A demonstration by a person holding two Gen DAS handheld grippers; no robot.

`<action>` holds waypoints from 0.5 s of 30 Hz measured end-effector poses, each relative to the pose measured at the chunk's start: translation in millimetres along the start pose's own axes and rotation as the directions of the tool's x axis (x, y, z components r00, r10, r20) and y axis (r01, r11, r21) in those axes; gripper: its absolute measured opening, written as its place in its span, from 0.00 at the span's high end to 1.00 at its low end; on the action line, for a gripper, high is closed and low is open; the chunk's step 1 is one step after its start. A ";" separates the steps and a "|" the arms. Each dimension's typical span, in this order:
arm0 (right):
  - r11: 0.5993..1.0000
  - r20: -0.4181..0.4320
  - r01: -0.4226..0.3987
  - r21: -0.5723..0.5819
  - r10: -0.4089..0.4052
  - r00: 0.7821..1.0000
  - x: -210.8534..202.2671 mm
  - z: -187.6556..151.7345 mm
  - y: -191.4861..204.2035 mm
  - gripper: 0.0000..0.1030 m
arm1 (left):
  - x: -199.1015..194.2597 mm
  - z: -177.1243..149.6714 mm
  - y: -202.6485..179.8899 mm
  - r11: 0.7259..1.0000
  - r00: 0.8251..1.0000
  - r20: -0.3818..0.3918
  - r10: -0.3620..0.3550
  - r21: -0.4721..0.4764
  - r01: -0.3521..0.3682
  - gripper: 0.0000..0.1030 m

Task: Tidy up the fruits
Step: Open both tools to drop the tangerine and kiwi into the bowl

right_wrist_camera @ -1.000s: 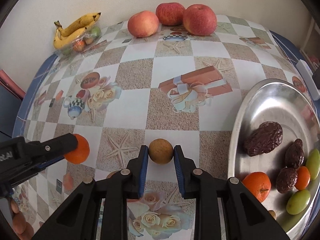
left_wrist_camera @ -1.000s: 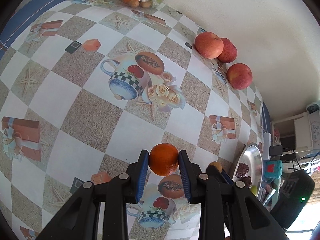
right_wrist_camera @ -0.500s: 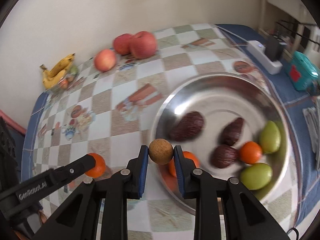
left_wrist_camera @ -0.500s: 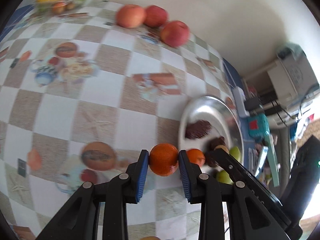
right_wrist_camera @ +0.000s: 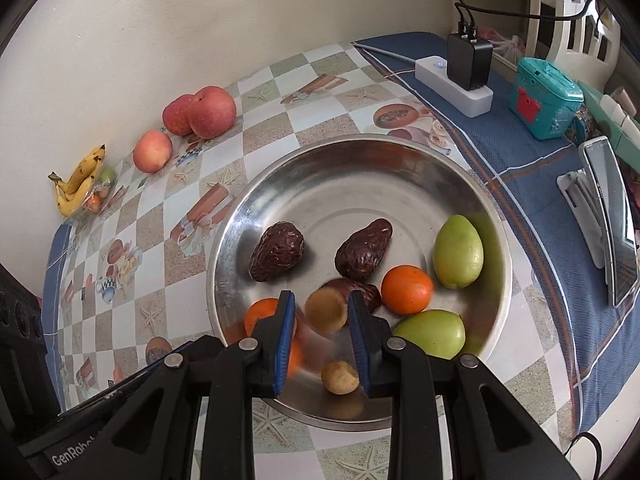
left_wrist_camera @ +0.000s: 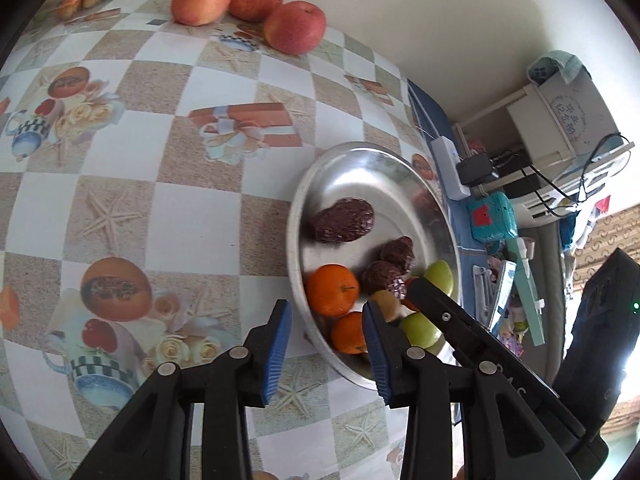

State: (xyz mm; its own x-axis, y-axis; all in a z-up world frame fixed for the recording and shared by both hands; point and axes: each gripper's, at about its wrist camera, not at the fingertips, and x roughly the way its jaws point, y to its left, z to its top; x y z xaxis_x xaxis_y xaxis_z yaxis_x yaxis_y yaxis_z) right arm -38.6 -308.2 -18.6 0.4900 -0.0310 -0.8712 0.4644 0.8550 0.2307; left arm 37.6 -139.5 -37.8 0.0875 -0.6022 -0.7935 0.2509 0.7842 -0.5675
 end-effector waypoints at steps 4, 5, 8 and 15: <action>1.000 -0.007 0.004 -0.027 -0.004 1.000 1.4 -2.3 7.4 0.73 | -8.6 -1.5 17.6 0.988 0.988 0.014 0.155 -0.024 -0.155 0.23; 0.999 -0.011 0.006 -0.033 -0.006 1.000 2.1 -3.3 8.9 0.73 | -11.0 -2.2 22.6 0.977 0.977 0.016 0.212 -0.022 -0.211 0.23; 0.998 -0.021 0.030 -0.056 -0.031 0.999 5.0 -8.2 14.2 0.48 | -19.1 -6.1 38.8 0.922 0.922 0.026 0.387 -0.014 -0.386 0.18; 0.986 -0.016 0.062 -0.158 -0.065 0.998 8.2 -24.0 36.5 0.20 | -54.1 -23.7 61.8 0.892 0.887 0.103 0.451 -0.038 -0.450 0.00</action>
State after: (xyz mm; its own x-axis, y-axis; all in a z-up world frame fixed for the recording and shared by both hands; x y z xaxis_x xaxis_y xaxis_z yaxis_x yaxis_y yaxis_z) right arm -35.4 -264.8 -27.7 0.4469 -0.0781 -0.8912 0.3713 0.9225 0.1053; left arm 25.6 -54.9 -35.1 0.2902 -0.1956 -0.9368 0.1480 0.9763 -0.1580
